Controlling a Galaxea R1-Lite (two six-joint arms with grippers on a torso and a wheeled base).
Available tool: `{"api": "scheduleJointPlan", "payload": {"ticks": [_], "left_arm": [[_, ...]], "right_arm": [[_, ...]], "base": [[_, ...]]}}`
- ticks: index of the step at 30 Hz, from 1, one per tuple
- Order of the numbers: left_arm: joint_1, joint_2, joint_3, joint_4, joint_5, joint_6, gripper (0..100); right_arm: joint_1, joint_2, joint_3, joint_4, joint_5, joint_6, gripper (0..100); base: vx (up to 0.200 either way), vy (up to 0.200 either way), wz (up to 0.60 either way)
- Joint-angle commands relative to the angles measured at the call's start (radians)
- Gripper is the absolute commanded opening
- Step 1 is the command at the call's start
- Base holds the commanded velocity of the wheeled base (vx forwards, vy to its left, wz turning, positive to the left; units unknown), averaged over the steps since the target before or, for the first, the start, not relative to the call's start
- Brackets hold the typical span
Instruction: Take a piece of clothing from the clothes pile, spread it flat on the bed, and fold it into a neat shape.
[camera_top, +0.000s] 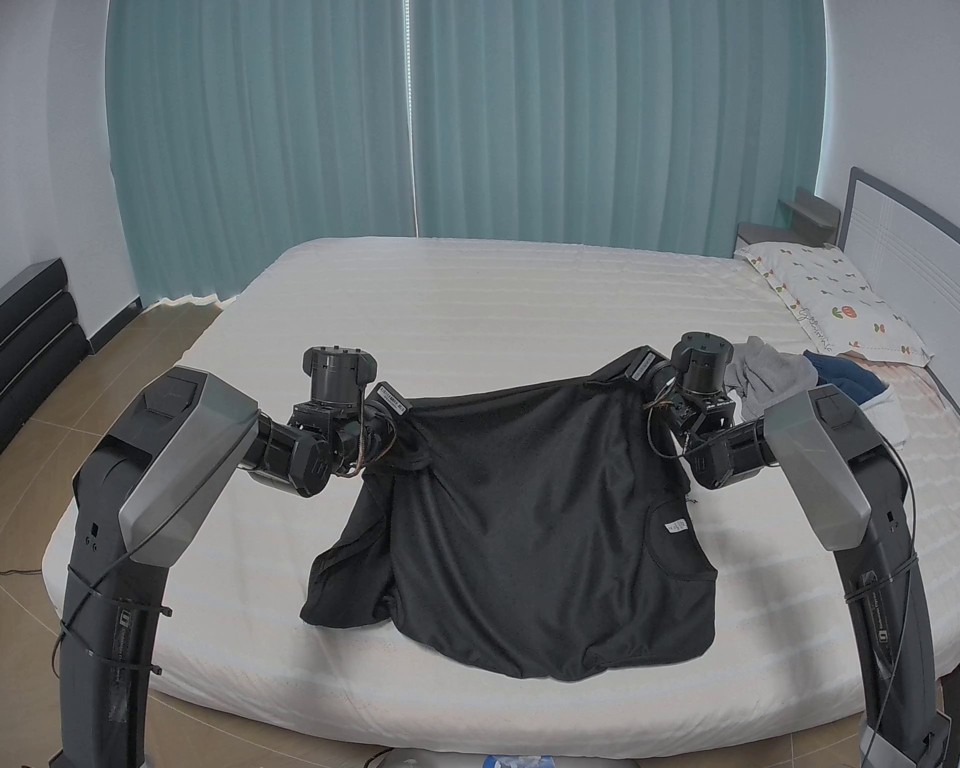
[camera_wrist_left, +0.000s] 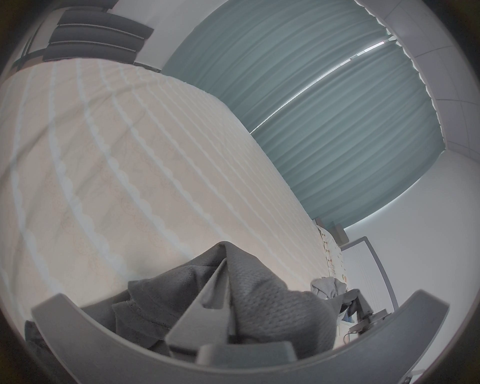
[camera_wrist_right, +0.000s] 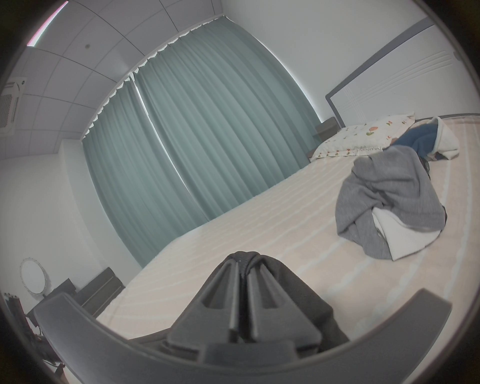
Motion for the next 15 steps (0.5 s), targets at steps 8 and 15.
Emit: {"api": "scheduleJointPlan", "payload": {"ticks": [8,15], "left_arm": [[0.011,0.057,-0.019,0.01,0.011,-0.031,100],[0.027,0.046,-0.003,0.143,0.029,-0.036,100]], "right_arm": [[-0.009,0.095,0.043,0.014,-0.013,-0.007,100],[-0.053,0.015,0.199,0.014,0.004,-0.012,100]], "base": [[0.0,0.0,0.0],[0.0,0.0,0.0]]}}
